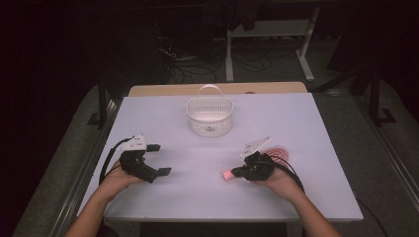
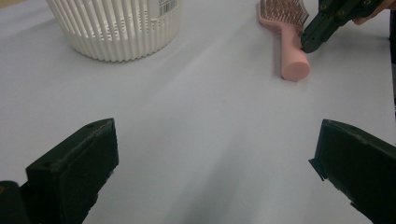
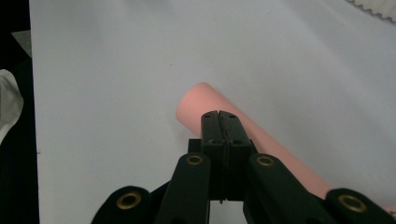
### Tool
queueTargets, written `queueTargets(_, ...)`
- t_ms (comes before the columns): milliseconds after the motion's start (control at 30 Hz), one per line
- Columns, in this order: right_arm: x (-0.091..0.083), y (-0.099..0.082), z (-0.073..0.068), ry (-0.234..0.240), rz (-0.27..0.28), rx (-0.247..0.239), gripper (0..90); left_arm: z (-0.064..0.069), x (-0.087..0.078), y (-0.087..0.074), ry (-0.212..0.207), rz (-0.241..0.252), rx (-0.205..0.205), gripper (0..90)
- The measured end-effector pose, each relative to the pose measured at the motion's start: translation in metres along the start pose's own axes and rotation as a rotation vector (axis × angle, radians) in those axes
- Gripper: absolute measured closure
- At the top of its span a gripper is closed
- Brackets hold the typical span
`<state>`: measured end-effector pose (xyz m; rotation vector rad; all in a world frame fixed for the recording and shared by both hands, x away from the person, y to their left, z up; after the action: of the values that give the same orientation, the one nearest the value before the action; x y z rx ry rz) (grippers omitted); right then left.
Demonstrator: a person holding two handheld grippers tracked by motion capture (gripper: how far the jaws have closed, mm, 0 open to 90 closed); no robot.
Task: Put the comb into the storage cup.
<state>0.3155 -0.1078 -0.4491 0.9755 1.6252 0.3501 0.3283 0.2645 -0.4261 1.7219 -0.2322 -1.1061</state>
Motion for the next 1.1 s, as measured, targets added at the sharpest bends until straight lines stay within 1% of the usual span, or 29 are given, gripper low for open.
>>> queueTargets(67,0.000,0.006,0.001,-0.004,0.009,-0.002,88.3,0.000,0.000,0.000,-0.001,0.001,-0.002,0.0)
queueTargets(100,0.000,0.006,0.001,-0.004,0.009,-0.002,88.3,0.000,0.000,0.000,-0.001,0.001,-0.001,0.0)
queueTargets(167,0.001,0.013,0.003,-0.008,0.013,-0.006,88.3,0.000,0.000,0.000,-0.001,0.002,-0.003,0.0)
queueTargets(200,0.001,0.013,0.003,-0.008,0.013,-0.006,88.3,0.000,0.000,0.000,-0.001,0.002,-0.003,0.0)
queueTargets(233,0.004,0.017,0.004,-0.010,0.007,-0.001,88.3,0.000,0.000,0.000,-0.002,0.001,-0.002,0.0)
queueTargets(367,0.010,0.023,0.007,-0.014,-0.005,-0.001,88.3,0.000,0.000,0.000,-0.004,0.003,-0.004,0.0)
queueTargets(600,0.023,0.036,0.016,-0.017,-0.024,0.030,88.4,0.000,0.001,0.000,-0.007,-0.001,-0.003,0.0)
queueTargets(700,0.029,0.039,0.018,-0.020,-0.046,0.040,88.4,0.000,0.001,0.000,-0.009,0.003,-0.005,0.0)
queueTargets(800,0.031,0.039,0.018,-0.015,-0.054,0.040,88.4,0.000,0.001,0.000,-0.009,0.000,-0.003,0.0)
queueTargets(900,0.032,0.039,0.018,-0.009,-0.064,0.043,88.6,0.000,0.001,0.000,-0.011,0.000,-0.003,0.0)
queueTargets(933,0.033,0.039,0.017,-0.007,-0.077,0.039,88.6,0.000,0.001,0.000,-0.010,-0.001,-0.002,0.0)
queueTargets(1100,0.034,0.038,0.014,-0.003,-0.086,0.035,88.7,0.000,0.001,0.000,-0.012,-0.002,-0.003,0.0)
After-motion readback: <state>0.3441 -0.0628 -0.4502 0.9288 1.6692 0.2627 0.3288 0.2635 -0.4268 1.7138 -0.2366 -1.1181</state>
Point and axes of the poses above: each handheld gripper's, and its own axes: x roughly forward along the jaws, y roughly out of its top, z roughly to its right, the point moved 1 cm from there along x, roughly forward along the jaws, and after that the axes turned 14 degrees about y, right-handed, at the moved point
